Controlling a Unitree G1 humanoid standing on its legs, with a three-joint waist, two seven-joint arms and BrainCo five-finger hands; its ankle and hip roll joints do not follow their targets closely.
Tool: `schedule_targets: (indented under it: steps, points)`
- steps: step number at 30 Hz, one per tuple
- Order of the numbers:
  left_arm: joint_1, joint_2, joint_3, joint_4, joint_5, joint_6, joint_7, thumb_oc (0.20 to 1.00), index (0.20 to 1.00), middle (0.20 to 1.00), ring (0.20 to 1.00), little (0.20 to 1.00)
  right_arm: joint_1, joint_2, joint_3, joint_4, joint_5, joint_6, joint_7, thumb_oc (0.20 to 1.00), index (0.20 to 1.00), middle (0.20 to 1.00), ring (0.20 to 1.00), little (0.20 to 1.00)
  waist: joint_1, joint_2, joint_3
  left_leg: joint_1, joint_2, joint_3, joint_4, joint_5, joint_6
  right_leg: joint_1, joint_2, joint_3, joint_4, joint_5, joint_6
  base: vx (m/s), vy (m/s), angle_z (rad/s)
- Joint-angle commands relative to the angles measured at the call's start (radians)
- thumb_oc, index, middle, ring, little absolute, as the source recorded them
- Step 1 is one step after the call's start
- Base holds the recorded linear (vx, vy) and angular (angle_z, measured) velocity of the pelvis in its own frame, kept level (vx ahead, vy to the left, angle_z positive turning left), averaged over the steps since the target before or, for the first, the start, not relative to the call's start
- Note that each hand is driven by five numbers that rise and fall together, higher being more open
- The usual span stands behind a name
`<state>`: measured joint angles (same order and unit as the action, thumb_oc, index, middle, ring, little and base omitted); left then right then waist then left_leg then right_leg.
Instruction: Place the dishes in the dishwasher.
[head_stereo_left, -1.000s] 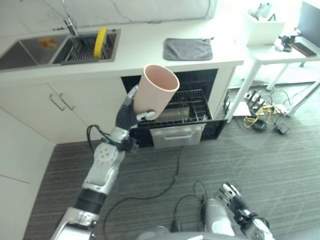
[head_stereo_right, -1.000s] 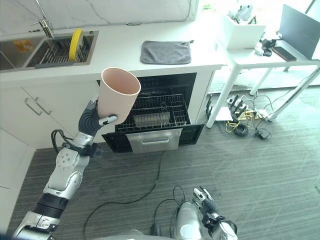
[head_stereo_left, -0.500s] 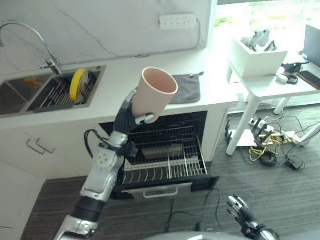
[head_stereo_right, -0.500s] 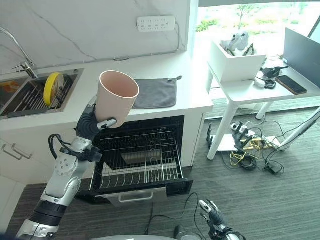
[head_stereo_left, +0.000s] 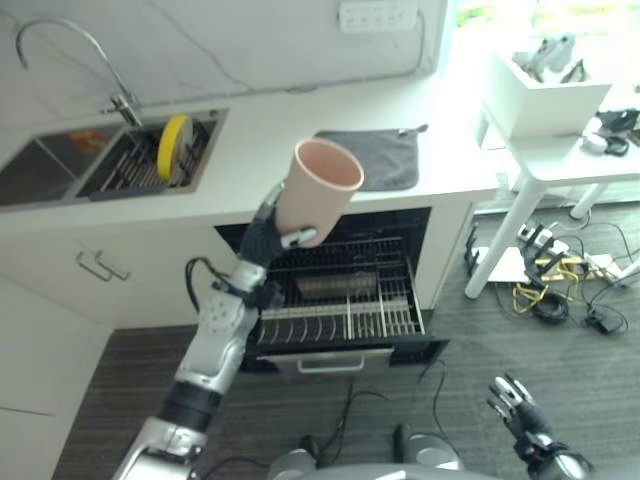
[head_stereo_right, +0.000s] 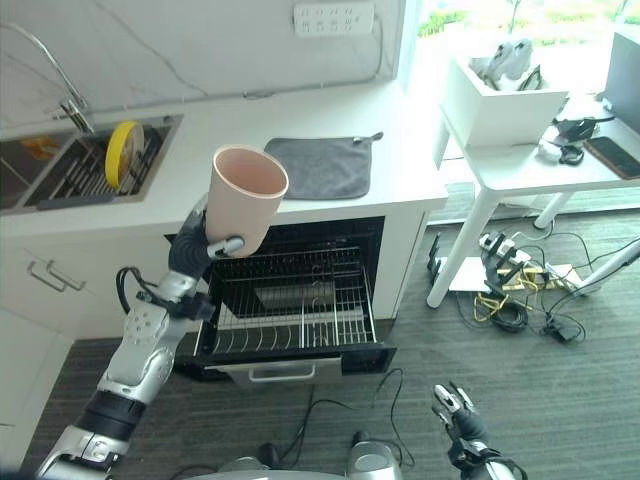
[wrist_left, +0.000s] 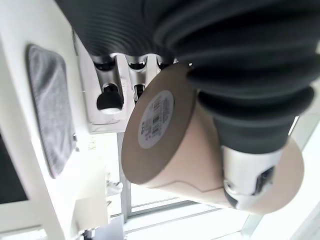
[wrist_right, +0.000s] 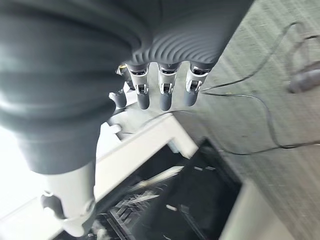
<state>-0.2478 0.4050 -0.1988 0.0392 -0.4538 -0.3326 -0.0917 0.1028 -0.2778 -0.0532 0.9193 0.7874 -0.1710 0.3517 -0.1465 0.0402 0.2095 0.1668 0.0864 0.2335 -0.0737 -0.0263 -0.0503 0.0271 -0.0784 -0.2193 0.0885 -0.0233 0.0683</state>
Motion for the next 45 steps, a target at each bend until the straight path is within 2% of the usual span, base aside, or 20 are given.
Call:
schedule_targets:
  steps: [1,5,8,9,10,12,13,16,19,22,23,24,25,27,28,32,33,36,43,45]
  points:
    - [-0.052,0.034,0.003,-0.048,0.022,-0.031,0.075,0.200,0.200,0.200,0.200,0.200,-0.017,0.032,0.019,-0.081,0.036,-0.068,-0.069,1.000,1.000,1.000,1.000,1.000,0.016,-0.023,-0.028,0.009,-0.009,0.020,0.033,-0.033,0.014,0.018,-0.171,-0.062,0.009,0.047,0.172,-0.02,-0.021,-0.12]
    - [-0.069,0.029,-0.010,-0.036,0.026,-0.027,0.098,0.200,0.200,0.200,0.200,0.200,-0.023,0.026,0.003,-0.111,0.055,-0.094,-0.124,1.000,1.000,1.000,1.000,1.000,0.016,-0.032,-0.033,0.005,-0.008,0.037,0.037,-0.037,0.018,0.021,-0.165,-0.053,0.000,0.046,0.170,-0.01,-0.052,-0.03]
    - [-0.059,0.020,-0.008,-0.026,0.020,-0.036,0.123,0.200,0.200,0.200,0.200,0.200,-0.029,0.000,-0.048,-0.164,0.034,-0.135,-0.214,1.000,1.000,1.000,1.000,1.000,0.013,-0.043,-0.045,0.003,0.001,0.053,0.051,-0.040,0.014,0.040,-0.138,-0.026,-0.033,0.037,0.155,0.05,-0.157,-0.24]
    - [-0.023,0.013,0.015,-0.026,0.011,-0.048,0.145,0.200,0.200,0.200,0.200,0.200,-0.006,-0.042,-0.083,-0.337,-0.082,-0.214,-0.270,1.000,1.000,1.000,1.000,1.000,-0.002,-0.049,-0.051,0.000,0.011,0.053,0.067,-0.041,0.008,0.058,-0.111,0.002,-0.057,0.025,0.135,0.07,-0.236,-0.49]
    - [-0.011,0.005,0.027,-0.002,0.016,-0.076,0.174,0.200,0.200,0.200,0.200,0.200,0.003,-0.053,-0.088,-0.424,-0.137,-0.249,-0.314,1.000,1.000,1.000,1.000,1.000,-0.014,-0.049,-0.058,0.002,0.013,0.059,0.068,-0.041,0.004,0.063,-0.102,0.012,-0.067,0.021,0.128,0.04,-0.207,-0.42]
    - [0.011,-0.024,0.038,0.040,0.040,-0.143,0.265,0.200,0.200,0.200,0.200,0.200,0.015,-0.061,-0.096,-0.624,-0.276,-0.377,-0.438,1.000,1.000,1.000,1.000,1.000,-0.042,-0.044,-0.069,0.007,0.013,0.072,0.075,-0.045,0.003,0.066,-0.090,0.038,-0.074,0.018,0.118,-0.01,-0.053,-0.65]
    - [0.012,-0.032,0.044,0.051,0.034,-0.154,0.286,0.200,0.200,0.200,0.200,0.200,0.013,-0.066,-0.091,-0.669,-0.312,-0.414,-0.438,1.000,1.000,1.000,1.000,1.000,-0.048,-0.042,-0.071,0.008,0.013,0.075,0.078,-0.047,0.003,0.064,-0.088,0.043,-0.072,0.016,0.116,-0.03,-0.003,-0.57]
    - [0.014,-0.043,0.048,0.057,0.030,-0.163,0.310,0.200,0.200,0.200,0.200,0.200,0.007,-0.073,-0.081,-0.731,-0.339,-0.450,-0.403,1.000,1.000,1.000,1.000,1.000,-0.054,-0.041,-0.073,0.011,0.013,0.080,0.083,-0.051,0.004,0.065,-0.086,0.047,-0.072,0.015,0.115,-0.02,0.003,-0.18]
    - [0.017,-0.064,0.042,0.067,0.029,-0.163,0.309,0.200,0.200,0.200,0.200,0.200,-0.009,-0.097,-0.043,-0.828,-0.320,-0.503,-0.257,1.000,1.000,1.000,1.000,1.000,-0.054,-0.042,-0.080,0.011,0.012,0.083,0.087,-0.056,0.001,0.066,-0.086,0.052,-0.074,0.013,0.114,-0.01,-0.001,-0.02]
    - [0.014,-0.080,0.019,0.062,0.048,-0.154,0.290,0.200,0.200,0.200,0.200,0.200,-0.031,-0.113,0.018,-0.923,-0.254,-0.491,-0.122,1.000,1.000,1.000,1.000,1.000,-0.050,-0.042,-0.084,0.012,0.011,0.083,0.089,-0.056,-0.001,0.067,-0.088,0.051,-0.079,0.017,0.114,-0.01,0.001,-0.04]
    - [0.012,-0.082,0.015,0.062,0.054,-0.154,0.289,0.200,0.200,0.200,0.200,0.200,-0.035,-0.114,0.027,-0.932,-0.244,-0.485,-0.106,1.000,1.000,1.000,1.000,1.000,-0.049,-0.042,-0.086,0.011,0.011,0.082,0.089,-0.056,-0.001,0.067,-0.089,0.050,-0.079,0.017,0.114,0.00,0.000,0.00]
    - [-0.003,-0.088,-0.017,0.055,0.114,-0.170,0.305,0.200,0.200,0.200,0.200,0.200,-0.071,-0.113,0.100,-0.984,-0.227,-0.454,-0.055,1.000,1.000,1.000,1.000,1.000,-0.039,-0.041,-0.092,0.013,0.011,0.079,0.087,-0.055,-0.004,0.072,-0.091,0.044,-0.084,0.019,0.116,0.00,0.000,0.00]
    - [-0.008,-0.088,-0.028,0.051,0.137,-0.176,0.316,0.200,0.200,0.200,0.200,0.200,-0.081,-0.110,0.121,-1.000,-0.234,-0.441,-0.059,1.000,1.000,1.000,1.000,1.000,-0.037,-0.040,-0.093,0.014,0.011,0.079,0.086,-0.054,-0.005,0.073,-0.092,0.042,-0.085,0.019,0.116,-0.02,-0.006,0.06]
    - [-0.023,-0.079,-0.060,0.025,0.226,-0.195,0.340,0.200,0.200,0.200,0.200,0.200,-0.137,-0.108,0.192,-1.041,-0.283,-0.378,-0.138,1.000,1.000,1.000,1.000,1.000,-0.017,-0.037,-0.102,0.017,0.011,0.070,0.078,-0.049,-0.011,0.084,-0.094,0.029,-0.096,0.020,0.116,-0.01,-0.001,0.06]
    - [-0.025,-0.074,-0.064,0.017,0.240,-0.193,0.344,0.200,0.200,0.200,0.200,0.200,-0.147,-0.109,0.199,-1.045,-0.292,-0.368,-0.164,1.000,1.000,1.000,1.000,1.000,-0.013,-0.036,-0.103,0.017,0.011,0.068,0.077,-0.048,-0.012,0.086,-0.094,0.027,-0.098,0.020,0.115,0.00,0.000,0.07]
    - [-0.033,-0.054,-0.088,-0.014,0.285,-0.165,0.354,0.200,0.200,0.200,0.200,0.200,-0.184,-0.109,0.226,-1.074,-0.244,-0.312,-0.165,1.000,1.000,1.000,1.000,1.000,0.001,-0.037,-0.104,0.016,0.011,0.062,0.075,-0.048,-0.015,0.092,-0.096,0.018,-0.104,0.020,0.117,-0.01,-0.003,0.05]
    - [-0.039,-0.040,-0.102,-0.017,0.340,-0.169,0.372,0.200,0.200,0.200,0.200,0.200,-0.202,-0.111,0.237,-1.093,-0.210,-0.288,-0.142,1.000,1.000,1.000,1.000,1.000,0.008,-0.038,-0.104,0.017,0.010,0.057,0.074,-0.049,-0.015,0.095,-0.096,0.015,-0.105,0.019,0.116,-0.02,-0.007,0.11]
    - [-0.035,-0.027,-0.123,-0.018,0.399,-0.192,0.387,0.200,0.200,0.200,0.200,0.200,-0.230,-0.109,0.257,-1.109,-0.206,-0.278,-0.123,1.000,1.000,1.000,1.000,1.000,0.023,-0.040,-0.106,0.017,0.008,0.047,0.070,-0.049,-0.018,0.103,-0.095,0.010,-0.112,0.017,0.115,0.00,-0.006,0.08]
    - [-0.037,-0.011,-0.145,-0.035,0.428,-0.182,0.394,0.200,0.200,0.200,0.200,0.200,-0.292,-0.101,0.282,-1.110,-0.206,-0.264,-0.201,1.000,1.000,1.000,1.000,1.000,0.050,-0.043,-0.111,0.020,0.008,0.029,0.059,-0.044,-0.022,0.115,-0.096,-0.003,-0.124,0.021,0.114,0.01,-0.002,0.06]
    - [-0.033,-0.003,-0.146,-0.054,0.441,-0.177,0.383,0.200,0.200,0.200,0.200,0.200,-0.298,-0.100,0.286,-1.115,-0.175,-0.232,-0.176,1.000,1.000,1.000,1.000,1.000,0.056,-0.044,-0.111,0.020,0.009,0.024,0.056,-0.042,-0.023,0.117,-0.097,-0.006,-0.126,0.022,0.115,0.00,-0.005,0.16]
